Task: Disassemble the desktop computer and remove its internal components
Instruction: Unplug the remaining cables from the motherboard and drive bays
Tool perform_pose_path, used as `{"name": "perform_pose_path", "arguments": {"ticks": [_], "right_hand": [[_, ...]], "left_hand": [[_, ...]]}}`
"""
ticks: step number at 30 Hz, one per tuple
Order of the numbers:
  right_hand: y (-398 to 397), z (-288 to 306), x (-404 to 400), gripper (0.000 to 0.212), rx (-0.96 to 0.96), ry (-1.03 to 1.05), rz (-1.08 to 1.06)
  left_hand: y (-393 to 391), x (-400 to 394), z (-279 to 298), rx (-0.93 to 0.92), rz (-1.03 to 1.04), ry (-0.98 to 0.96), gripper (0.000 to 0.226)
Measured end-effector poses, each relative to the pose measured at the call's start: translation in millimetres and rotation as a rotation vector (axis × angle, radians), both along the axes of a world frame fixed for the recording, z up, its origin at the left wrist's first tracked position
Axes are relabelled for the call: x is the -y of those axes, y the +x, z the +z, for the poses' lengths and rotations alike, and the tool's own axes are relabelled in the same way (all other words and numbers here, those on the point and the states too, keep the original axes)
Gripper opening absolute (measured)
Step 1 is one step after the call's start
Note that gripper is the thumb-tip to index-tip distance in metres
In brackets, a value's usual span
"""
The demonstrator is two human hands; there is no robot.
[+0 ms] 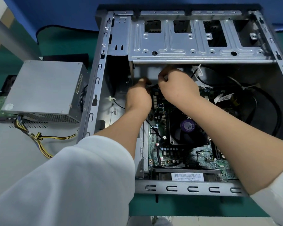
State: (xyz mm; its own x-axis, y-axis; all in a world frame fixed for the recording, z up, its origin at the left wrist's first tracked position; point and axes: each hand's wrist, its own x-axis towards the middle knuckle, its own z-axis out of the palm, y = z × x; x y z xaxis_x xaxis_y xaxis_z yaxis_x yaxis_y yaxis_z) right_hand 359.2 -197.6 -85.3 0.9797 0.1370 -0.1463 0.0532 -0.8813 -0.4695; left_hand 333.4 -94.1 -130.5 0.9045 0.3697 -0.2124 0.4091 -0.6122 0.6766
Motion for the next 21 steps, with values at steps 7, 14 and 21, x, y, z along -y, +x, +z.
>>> {"name": "perform_pose_path", "arguments": {"ticks": [7, 14, 21], "right_hand": [[1.1, -2.3, -2.5, 0.024, -0.04, 0.146, -0.041], [1.8, -5.0, -3.8, 0.021, -0.055, 0.223, -0.037], [4.6, -7.9, -4.3, 0.02, -0.116, 0.356, -0.078]], "left_hand": [[2.4, -2.3, -3.1, -0.023, 0.042, -0.099, 0.033], [1.0, -1.9, 3.4, -0.05, -0.02, -0.068, 0.028], [2.5, -0.1, 8.7, -0.096, 0.049, -0.124, 0.025]]}}
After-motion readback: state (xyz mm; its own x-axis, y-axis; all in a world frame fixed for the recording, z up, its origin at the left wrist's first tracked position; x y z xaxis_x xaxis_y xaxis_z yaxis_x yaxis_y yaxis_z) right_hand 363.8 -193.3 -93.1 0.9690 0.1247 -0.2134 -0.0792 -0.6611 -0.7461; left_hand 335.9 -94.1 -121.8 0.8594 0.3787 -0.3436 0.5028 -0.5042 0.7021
